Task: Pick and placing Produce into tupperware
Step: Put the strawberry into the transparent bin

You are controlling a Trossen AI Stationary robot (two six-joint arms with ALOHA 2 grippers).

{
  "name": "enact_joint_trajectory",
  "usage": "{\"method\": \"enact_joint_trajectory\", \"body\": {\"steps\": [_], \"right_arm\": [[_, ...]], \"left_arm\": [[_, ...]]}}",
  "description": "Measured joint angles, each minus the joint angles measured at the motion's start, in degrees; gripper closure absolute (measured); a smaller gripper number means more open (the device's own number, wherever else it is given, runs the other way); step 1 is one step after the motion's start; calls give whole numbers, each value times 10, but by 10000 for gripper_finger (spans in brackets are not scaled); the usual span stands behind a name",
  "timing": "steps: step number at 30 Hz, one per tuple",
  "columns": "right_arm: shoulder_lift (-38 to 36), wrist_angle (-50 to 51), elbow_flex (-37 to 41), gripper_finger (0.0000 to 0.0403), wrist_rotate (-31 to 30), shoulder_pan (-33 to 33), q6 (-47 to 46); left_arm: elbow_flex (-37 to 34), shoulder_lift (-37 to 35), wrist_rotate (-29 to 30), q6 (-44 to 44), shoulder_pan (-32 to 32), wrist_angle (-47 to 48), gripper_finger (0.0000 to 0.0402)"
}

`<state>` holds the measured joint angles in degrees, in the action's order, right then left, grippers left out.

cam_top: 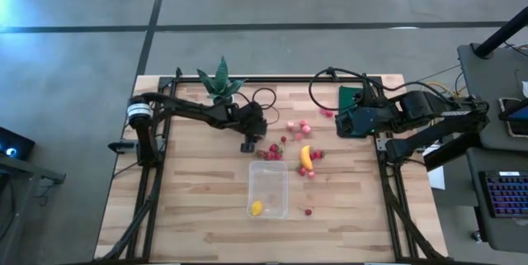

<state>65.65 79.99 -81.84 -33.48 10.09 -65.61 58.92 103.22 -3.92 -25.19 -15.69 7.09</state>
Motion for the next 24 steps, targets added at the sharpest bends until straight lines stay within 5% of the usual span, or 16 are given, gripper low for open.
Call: {"method": "enact_joint_trajectory", "body": {"steps": [13,24], "right_arm": [[0,4,0,131,32,0,88],[1,4,21,131,95,16,48]], "left_arm": [[12,-173,-42,206,37,23,260],[7,-167,-65,375,213,25,259]]}}
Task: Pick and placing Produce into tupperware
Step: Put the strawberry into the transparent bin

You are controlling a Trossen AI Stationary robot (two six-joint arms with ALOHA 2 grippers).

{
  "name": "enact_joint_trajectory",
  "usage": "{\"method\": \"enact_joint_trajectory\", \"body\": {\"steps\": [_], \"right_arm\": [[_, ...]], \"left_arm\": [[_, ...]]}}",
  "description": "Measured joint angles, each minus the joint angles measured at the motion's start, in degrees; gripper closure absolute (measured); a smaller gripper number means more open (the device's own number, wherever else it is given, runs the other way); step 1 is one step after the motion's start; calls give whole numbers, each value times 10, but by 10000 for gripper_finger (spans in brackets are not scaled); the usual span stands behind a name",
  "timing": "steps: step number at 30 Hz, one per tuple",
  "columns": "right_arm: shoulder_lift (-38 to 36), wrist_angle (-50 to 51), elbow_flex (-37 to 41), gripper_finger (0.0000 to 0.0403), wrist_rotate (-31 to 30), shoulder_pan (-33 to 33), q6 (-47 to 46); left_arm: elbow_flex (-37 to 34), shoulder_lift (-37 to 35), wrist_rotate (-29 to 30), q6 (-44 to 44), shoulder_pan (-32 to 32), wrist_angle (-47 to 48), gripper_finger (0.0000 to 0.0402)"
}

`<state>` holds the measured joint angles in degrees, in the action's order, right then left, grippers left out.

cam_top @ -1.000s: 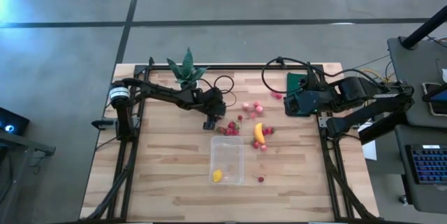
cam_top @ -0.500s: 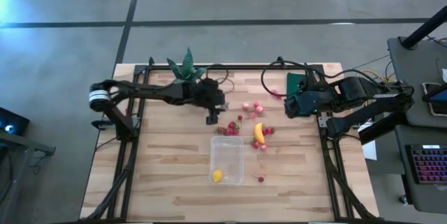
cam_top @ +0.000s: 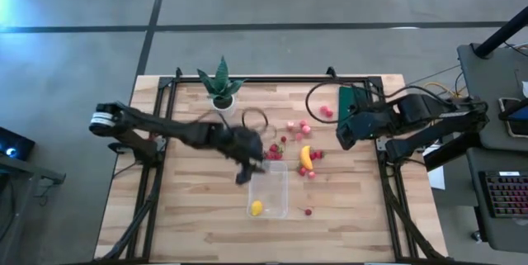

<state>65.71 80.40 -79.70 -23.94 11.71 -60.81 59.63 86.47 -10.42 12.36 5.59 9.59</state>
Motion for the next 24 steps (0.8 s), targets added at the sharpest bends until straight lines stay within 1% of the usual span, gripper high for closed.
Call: {"method": "enact_joint_trajectory", "body": {"steps": [2,5,8,11,14,19,22,24], "right_arm": [[0,0,8,131,2,6,-14],[0,0,19,131,4,8,-15],[0,0,28,131,15,8,-34],[0,-1,37,131,19,8,-37],[1,-1,47,131,21,8,-40],[1,-1,52,131,21,8,-48],[1,-1,52,131,21,8,-50],[1,-1,52,131,21,8,-49]], "left_arm": [[-1,15,11,27,30,0,259],[-1,38,52,39,63,4,259],[0,62,110,67,78,5,259],[0,76,125,89,80,4,252],[0,86,123,100,84,8,231],[5,81,127,98,87,25,174],[5,54,161,80,86,79,151],[8,29,190,68,78,117,148]]}}
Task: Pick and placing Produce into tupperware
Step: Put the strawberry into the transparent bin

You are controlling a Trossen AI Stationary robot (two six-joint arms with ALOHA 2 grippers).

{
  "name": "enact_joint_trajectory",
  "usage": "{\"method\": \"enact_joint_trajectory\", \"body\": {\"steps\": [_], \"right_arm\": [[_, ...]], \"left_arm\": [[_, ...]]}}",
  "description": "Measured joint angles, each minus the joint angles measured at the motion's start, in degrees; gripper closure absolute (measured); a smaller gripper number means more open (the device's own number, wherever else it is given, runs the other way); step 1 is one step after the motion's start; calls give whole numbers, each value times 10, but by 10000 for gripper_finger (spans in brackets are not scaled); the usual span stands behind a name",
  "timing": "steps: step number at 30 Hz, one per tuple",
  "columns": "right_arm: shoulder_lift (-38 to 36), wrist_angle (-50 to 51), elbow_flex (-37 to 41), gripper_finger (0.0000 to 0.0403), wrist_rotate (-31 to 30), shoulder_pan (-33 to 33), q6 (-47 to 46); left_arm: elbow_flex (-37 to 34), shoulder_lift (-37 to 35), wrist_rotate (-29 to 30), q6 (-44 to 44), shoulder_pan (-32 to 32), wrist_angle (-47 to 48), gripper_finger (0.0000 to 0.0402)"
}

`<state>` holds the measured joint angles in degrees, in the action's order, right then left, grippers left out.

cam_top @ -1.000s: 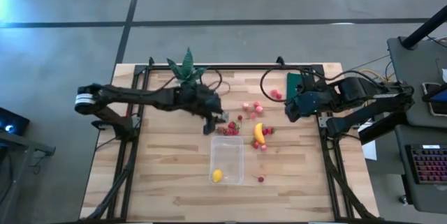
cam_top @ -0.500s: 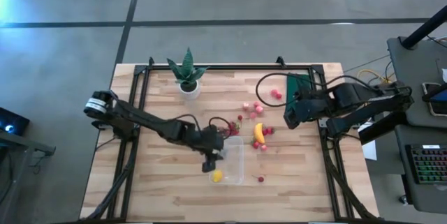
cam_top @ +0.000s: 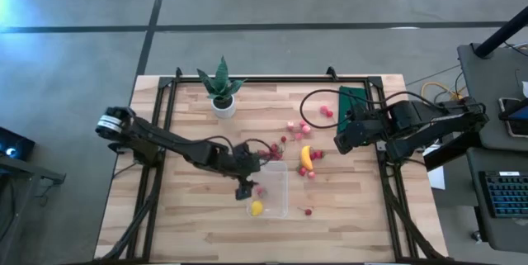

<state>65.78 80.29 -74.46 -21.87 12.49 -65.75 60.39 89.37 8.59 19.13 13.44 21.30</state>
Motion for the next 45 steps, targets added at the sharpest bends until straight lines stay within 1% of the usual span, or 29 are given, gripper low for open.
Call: {"method": "enact_joint_trajectory", "body": {"steps": [2,4,7,9,12,14,17,19,21,23,26,29,33,45], "right_arm": [[0,0,0,131,0,0,2],[0,0,0,131,0,0,2],[0,0,0,131,-1,0,2],[0,0,0,131,-2,0,2],[0,0,0,131,-2,0,2],[0,0,0,131,-2,0,2],[0,0,0,131,-2,0,2],[0,0,0,131,-2,0,2],[0,0,0,131,-2,0,2],[0,0,0,131,-2,0,2],[0,0,0,131,-2,0,2],[0,0,0,131,-2,0,-7],[0,-1,0,131,-2,0,8],[0,-4,0,131,-2,0,13]], "left_arm": [[0,-25,8,-5,-20,35,151],[-3,-45,7,-13,-50,49,158],[-11,-66,6,-57,-96,50,172],[-14,-69,-9,-88,-129,50,180],[-19,-58,-39,-147,-170,49,188],[-22,-45,-51,-193,-185,48,191],[-25,-17,-58,-267,-191,32,192],[-27,7,-60,-297,-191,27,192],[-27,30,-59,-304,-191,12,192],[-24,47,-54,-296,-191,17,192],[-22,59,-54,-286,-191,14,192],[-22,57,-53,-286,-191,7,192],[-17,46,-53,-286,-191,1,192],[39,42,-53,-285,-189,-7,192]]}}
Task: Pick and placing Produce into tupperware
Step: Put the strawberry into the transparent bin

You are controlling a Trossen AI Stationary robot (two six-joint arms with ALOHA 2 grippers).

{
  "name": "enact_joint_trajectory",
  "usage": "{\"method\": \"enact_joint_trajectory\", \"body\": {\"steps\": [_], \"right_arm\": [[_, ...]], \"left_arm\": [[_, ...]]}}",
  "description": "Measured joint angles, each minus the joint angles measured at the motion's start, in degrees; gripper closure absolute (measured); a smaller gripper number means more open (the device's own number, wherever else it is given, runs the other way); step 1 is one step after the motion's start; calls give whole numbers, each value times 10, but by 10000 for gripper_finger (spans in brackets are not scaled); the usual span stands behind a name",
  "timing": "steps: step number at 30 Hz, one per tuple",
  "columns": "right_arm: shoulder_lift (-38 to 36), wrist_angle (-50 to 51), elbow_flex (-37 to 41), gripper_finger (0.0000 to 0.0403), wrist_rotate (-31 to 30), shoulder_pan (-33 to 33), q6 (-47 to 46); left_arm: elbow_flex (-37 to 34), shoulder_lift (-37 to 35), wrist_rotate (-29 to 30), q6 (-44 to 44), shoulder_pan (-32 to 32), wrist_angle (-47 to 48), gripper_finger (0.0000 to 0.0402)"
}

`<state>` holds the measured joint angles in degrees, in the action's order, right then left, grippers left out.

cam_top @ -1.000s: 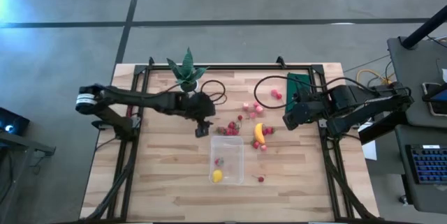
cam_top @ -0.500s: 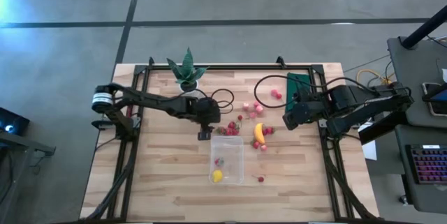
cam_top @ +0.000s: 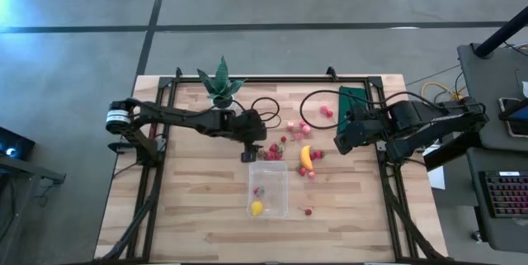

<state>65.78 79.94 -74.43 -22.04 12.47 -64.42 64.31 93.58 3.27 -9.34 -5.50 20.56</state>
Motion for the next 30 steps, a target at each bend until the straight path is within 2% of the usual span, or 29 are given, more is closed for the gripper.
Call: {"method": "enact_joint_trajectory", "body": {"steps": [7,25,30], "right_arm": [[0,-2,0,131,0,0,0],[0,-14,0,131,0,0,0],[0,-15,0,131,-37,0,4]], "left_arm": [[22,0,0,0,0,-7,192],[19,3,1,0,-9,15,192],[-2,23,-15,-5,-12,7,192]]}}
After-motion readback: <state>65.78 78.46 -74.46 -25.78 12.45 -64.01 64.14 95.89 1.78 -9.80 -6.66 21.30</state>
